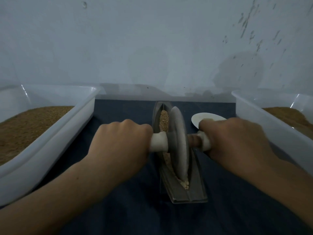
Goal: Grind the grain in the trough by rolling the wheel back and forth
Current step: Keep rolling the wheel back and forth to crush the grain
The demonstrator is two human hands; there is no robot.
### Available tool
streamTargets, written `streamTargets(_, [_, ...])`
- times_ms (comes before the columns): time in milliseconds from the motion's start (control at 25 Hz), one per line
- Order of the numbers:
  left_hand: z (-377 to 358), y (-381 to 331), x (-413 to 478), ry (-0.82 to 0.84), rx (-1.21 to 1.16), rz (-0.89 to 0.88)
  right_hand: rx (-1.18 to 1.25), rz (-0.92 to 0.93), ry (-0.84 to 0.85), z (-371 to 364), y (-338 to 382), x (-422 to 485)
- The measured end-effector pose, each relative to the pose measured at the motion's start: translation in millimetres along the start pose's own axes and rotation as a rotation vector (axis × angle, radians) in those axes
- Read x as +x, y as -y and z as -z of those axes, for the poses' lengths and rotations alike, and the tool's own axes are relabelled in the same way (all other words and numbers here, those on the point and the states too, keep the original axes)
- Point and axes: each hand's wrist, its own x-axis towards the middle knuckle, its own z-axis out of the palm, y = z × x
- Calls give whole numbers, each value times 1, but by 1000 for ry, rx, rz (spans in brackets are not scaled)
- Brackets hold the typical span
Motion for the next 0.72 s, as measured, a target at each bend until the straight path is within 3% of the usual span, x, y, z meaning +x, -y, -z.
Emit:
streamTargets(320, [-39, 4, 74, 315, -16, 209, -28, -189, 170, -53, -4, 74])
streamTargets(400, [-28, 1, 50, 278, -12, 158, -55, -127, 157, -40, -3, 50])
streamTargets(560, [10, 0, 2, -11, 0, -31, -38, 14, -121, -4, -6, -5])
streamTargets(720, [-16, -5, 18, 185, 32, 99, -50, -37, 45, -23, 1, 17])
